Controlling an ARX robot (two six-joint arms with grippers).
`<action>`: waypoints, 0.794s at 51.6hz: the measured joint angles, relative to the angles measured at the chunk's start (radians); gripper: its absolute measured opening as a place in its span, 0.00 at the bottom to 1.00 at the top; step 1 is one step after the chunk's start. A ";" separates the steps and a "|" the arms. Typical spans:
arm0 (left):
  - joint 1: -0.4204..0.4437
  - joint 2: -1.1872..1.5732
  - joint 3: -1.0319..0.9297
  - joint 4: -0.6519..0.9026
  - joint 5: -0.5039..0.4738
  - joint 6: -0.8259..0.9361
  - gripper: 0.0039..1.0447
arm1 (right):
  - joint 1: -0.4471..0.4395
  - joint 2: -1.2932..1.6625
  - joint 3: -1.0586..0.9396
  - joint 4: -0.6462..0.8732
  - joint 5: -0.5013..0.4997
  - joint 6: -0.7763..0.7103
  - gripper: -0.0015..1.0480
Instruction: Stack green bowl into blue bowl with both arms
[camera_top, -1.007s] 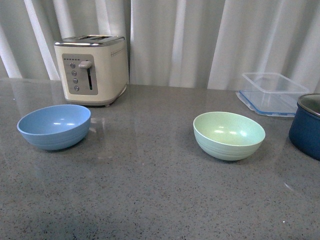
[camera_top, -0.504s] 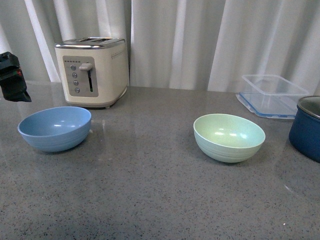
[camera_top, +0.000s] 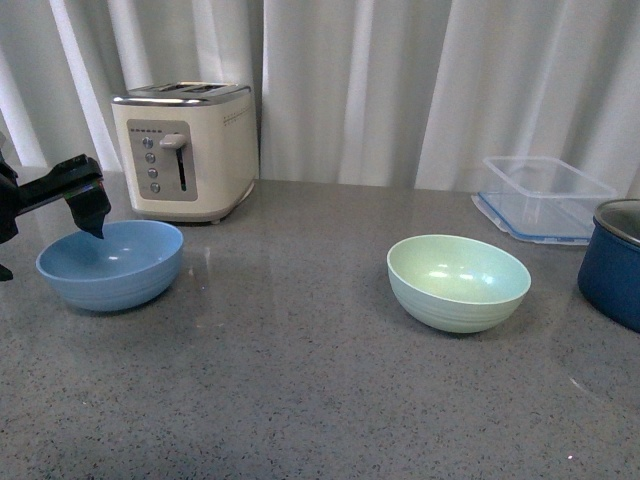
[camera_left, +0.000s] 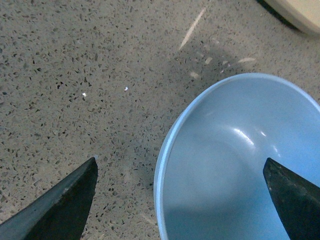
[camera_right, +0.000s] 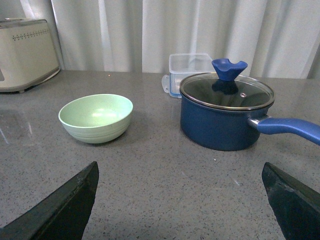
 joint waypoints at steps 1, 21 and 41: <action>0.000 0.003 0.004 -0.003 -0.001 0.000 0.93 | 0.000 0.000 0.000 0.000 0.000 0.000 0.90; -0.005 0.061 0.051 -0.055 -0.010 -0.006 0.30 | 0.000 0.000 0.000 0.000 0.000 0.000 0.90; -0.047 -0.024 0.085 -0.089 0.061 -0.018 0.03 | 0.000 0.000 0.000 0.000 0.000 0.000 0.90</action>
